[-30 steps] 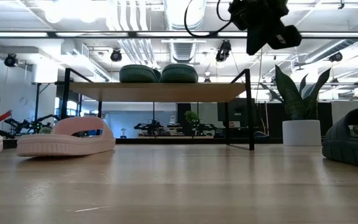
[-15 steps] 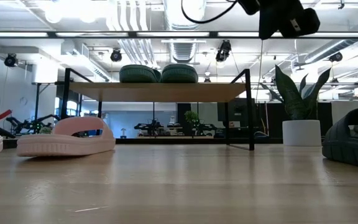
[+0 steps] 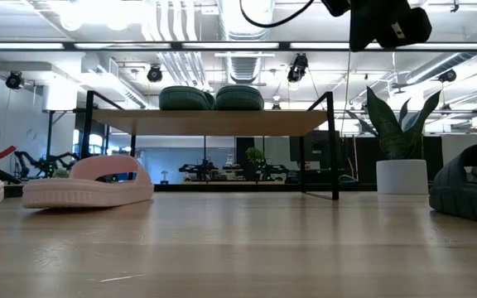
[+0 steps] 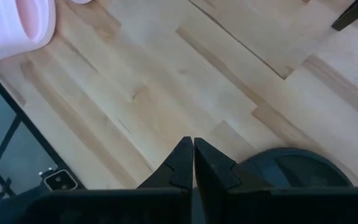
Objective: Pick and place slides into the shelf
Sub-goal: Put the pink slide under the shelf
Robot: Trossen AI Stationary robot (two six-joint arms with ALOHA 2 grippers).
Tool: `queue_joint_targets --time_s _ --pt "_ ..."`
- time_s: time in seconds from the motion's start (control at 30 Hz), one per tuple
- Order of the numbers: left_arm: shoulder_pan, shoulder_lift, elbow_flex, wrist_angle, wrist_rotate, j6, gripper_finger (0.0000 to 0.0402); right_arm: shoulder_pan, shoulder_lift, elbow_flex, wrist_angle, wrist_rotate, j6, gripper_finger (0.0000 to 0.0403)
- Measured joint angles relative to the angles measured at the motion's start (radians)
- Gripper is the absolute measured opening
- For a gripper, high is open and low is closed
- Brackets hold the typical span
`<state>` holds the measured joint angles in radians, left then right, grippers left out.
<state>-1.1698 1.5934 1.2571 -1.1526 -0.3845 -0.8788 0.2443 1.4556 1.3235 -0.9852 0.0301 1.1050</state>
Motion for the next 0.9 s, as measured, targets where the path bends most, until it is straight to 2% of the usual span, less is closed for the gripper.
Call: queue_joint_targets --time_s 0.2,0.4,0.77,0.9 --pt "-0.002 0.030 -0.001 0.025 -0.007 0.049 0.0105 0.000 0.033 0.000 0.000 -0.001 -0.029 0.0008" --pt "-0.001 0.065 -0.005 0.016 -0.074 0.057 0.0105 0.000 0.055 -0.005 -0.003 -0.002 -0.046 0.0008" --pt "0.004 0.114 0.018 0.026 -0.040 0.045 0.0105 0.000 0.061 -0.010 -0.005 -0.003 -0.051 0.0008" --pt "0.005 0.106 0.018 0.019 -0.111 -0.029 0.0106 0.000 0.061 -0.011 -0.005 -0.003 -0.050 0.0008"
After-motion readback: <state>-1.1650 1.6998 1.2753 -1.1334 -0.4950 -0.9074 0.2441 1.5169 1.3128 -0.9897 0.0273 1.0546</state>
